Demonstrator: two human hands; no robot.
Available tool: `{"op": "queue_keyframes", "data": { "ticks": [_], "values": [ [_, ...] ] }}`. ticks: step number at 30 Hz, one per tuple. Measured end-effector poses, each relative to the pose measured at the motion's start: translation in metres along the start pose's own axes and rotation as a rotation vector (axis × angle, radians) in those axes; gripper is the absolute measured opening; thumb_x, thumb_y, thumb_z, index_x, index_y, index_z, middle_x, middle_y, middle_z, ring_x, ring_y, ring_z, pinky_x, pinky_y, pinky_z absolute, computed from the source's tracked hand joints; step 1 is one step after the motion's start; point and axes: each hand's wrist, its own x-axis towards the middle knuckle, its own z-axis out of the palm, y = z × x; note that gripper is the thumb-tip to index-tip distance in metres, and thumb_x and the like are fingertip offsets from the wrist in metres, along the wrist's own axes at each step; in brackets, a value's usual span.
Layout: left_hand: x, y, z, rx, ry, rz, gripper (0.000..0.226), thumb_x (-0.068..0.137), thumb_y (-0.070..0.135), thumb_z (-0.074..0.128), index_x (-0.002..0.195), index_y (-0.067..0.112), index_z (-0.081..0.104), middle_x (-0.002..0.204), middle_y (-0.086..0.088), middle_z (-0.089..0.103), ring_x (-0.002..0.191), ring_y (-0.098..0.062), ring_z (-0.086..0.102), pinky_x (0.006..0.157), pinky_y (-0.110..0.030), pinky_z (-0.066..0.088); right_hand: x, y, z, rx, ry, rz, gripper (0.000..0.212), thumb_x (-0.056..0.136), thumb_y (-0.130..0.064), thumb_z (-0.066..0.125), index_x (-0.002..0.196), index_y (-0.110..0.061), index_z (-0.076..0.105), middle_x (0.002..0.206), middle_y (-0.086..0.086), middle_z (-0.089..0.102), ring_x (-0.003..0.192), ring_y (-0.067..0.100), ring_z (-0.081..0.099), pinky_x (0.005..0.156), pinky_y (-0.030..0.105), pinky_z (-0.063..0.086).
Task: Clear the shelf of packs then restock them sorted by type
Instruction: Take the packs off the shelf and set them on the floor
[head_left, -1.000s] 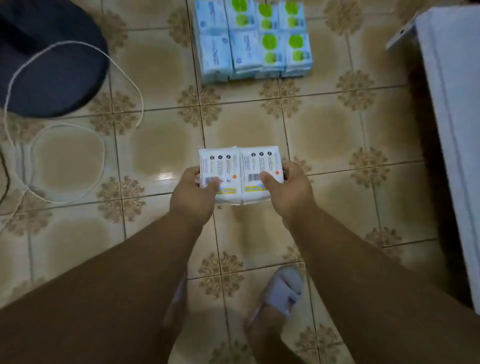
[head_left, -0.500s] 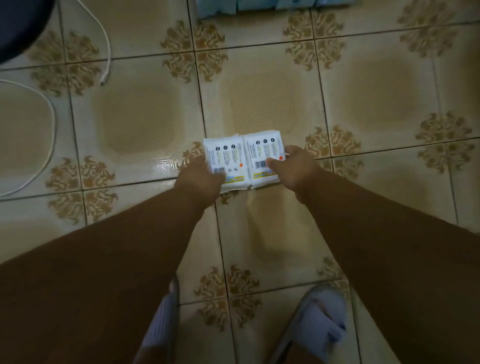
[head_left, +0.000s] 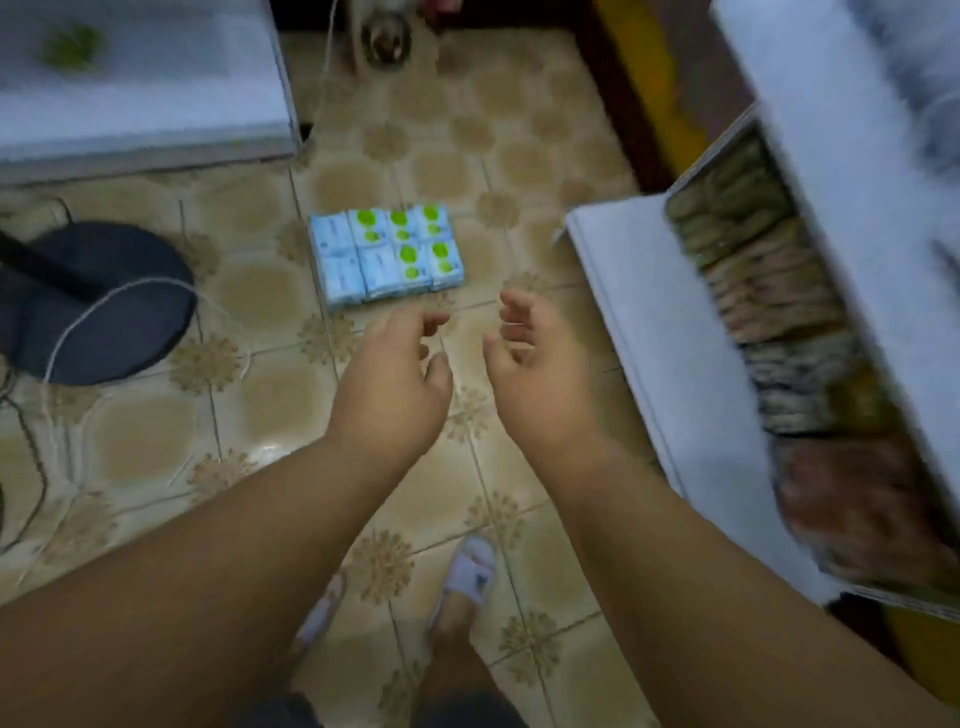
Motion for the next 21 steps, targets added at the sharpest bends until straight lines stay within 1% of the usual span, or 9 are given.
{"op": "queue_keyframes", "data": {
  "ticks": [2, 4, 8, 11, 14, 15, 17, 18, 21],
  "values": [
    [0.001, 0.084, -0.037, -0.048, -0.009, 0.212, 0.032, 0.090, 0.013, 0.059, 0.119, 0.025, 0.059, 0.112, 0.009, 0.054, 0.093, -0.009, 0.056, 0.087, -0.033, 0.050, -0.018, -0.066, -0.071, -0.013, 0.133, -0.087, 0.039, 0.091, -0.020, 0.061, 0.129, -0.026, 0.053, 0.118, -0.010, 0.061, 0.102, 0.005, 0.060, 0.092, 0.032, 0.052],
    [-0.004, 0.154, -0.066, -0.079, -0.032, 0.401, 0.030, 0.089, 0.012, 0.060, 0.116, 0.025, 0.061, 0.103, 0.014, 0.052, 0.091, -0.007, 0.054, 0.085, -0.029, 0.048, -0.040, -0.117, -0.129, -0.026, 0.251, -0.147, 0.043, 0.092, -0.022, 0.062, 0.133, -0.026, 0.051, 0.121, -0.009, 0.059, 0.101, 0.003, 0.059, 0.090, 0.027, 0.051],
    [-0.029, 0.263, -0.095, -0.089, -0.049, 0.700, 0.027, 0.087, 0.012, 0.059, 0.110, 0.027, 0.060, 0.104, 0.011, 0.055, 0.089, -0.007, 0.055, 0.078, -0.028, 0.049, -0.091, -0.176, -0.214, -0.001, 0.510, -0.196, 0.041, 0.092, -0.024, 0.065, 0.130, -0.028, 0.051, 0.118, -0.010, 0.058, 0.097, 0.004, 0.061, 0.088, 0.032, 0.055],
    [-0.060, 0.321, -0.099, -0.106, -0.092, 0.869, 0.027, 0.091, 0.015, 0.058, 0.116, 0.024, 0.059, 0.106, 0.010, 0.054, 0.093, -0.009, 0.055, 0.080, -0.025, 0.045, -0.127, -0.194, -0.266, 0.022, 0.670, -0.215, 0.040, 0.091, -0.022, 0.065, 0.127, -0.030, 0.052, 0.115, -0.011, 0.058, 0.095, 0.008, 0.061, 0.088, 0.036, 0.055],
    [-0.090, 0.371, -0.089, -0.133, -0.109, 0.972, 0.025, 0.092, 0.019, 0.057, 0.116, 0.028, 0.057, 0.108, 0.013, 0.054, 0.093, -0.006, 0.055, 0.078, -0.023, 0.046, -0.156, -0.199, -0.317, 0.019, 0.803, -0.224, 0.037, 0.090, -0.021, 0.065, 0.124, -0.031, 0.054, 0.113, -0.010, 0.058, 0.093, 0.007, 0.061, 0.086, 0.036, 0.055],
    [-0.098, 0.387, -0.081, -0.149, -0.128, 0.991, 0.025, 0.093, 0.019, 0.057, 0.116, 0.029, 0.057, 0.108, 0.013, 0.054, 0.091, -0.004, 0.055, 0.075, -0.019, 0.045, -0.164, -0.198, -0.334, 0.019, 0.837, -0.227, 0.038, 0.090, -0.021, 0.065, 0.125, -0.030, 0.054, 0.113, -0.010, 0.058, 0.092, 0.006, 0.060, 0.084, 0.035, 0.055],
    [-0.113, 0.418, -0.062, -0.170, -0.157, 1.031, 0.024, 0.094, 0.021, 0.057, 0.116, 0.030, 0.056, 0.108, 0.015, 0.054, 0.089, -0.001, 0.055, 0.069, -0.010, 0.040, -0.176, -0.193, -0.367, 0.016, 0.892, -0.234, 0.038, 0.091, -0.021, 0.065, 0.125, -0.030, 0.054, 0.111, -0.011, 0.058, 0.091, 0.007, 0.060, 0.079, 0.026, 0.053],
    [-0.121, 0.434, -0.052, -0.186, -0.170, 1.048, 0.024, 0.094, 0.022, 0.057, 0.117, 0.030, 0.056, 0.108, 0.015, 0.055, 0.089, 0.000, 0.055, 0.069, -0.010, 0.040, -0.180, -0.190, -0.384, 0.016, 0.913, -0.237, 0.037, 0.091, -0.021, 0.066, 0.125, -0.030, 0.054, 0.110, -0.012, 0.058, 0.091, 0.007, 0.060, 0.077, 0.023, 0.050],
    [-0.141, 0.479, -0.018, -0.249, -0.218, 1.068, 0.024, 0.094, 0.022, 0.057, 0.117, 0.029, 0.056, 0.108, 0.012, 0.057, 0.085, 0.001, 0.056, 0.072, -0.024, 0.048, -0.190, -0.177, -0.433, -0.003, 0.954, -0.237, 0.037, 0.091, -0.022, 0.065, 0.125, -0.030, 0.053, 0.111, -0.011, 0.057, 0.092, 0.005, 0.059, 0.077, 0.021, 0.049]
  ]
}}
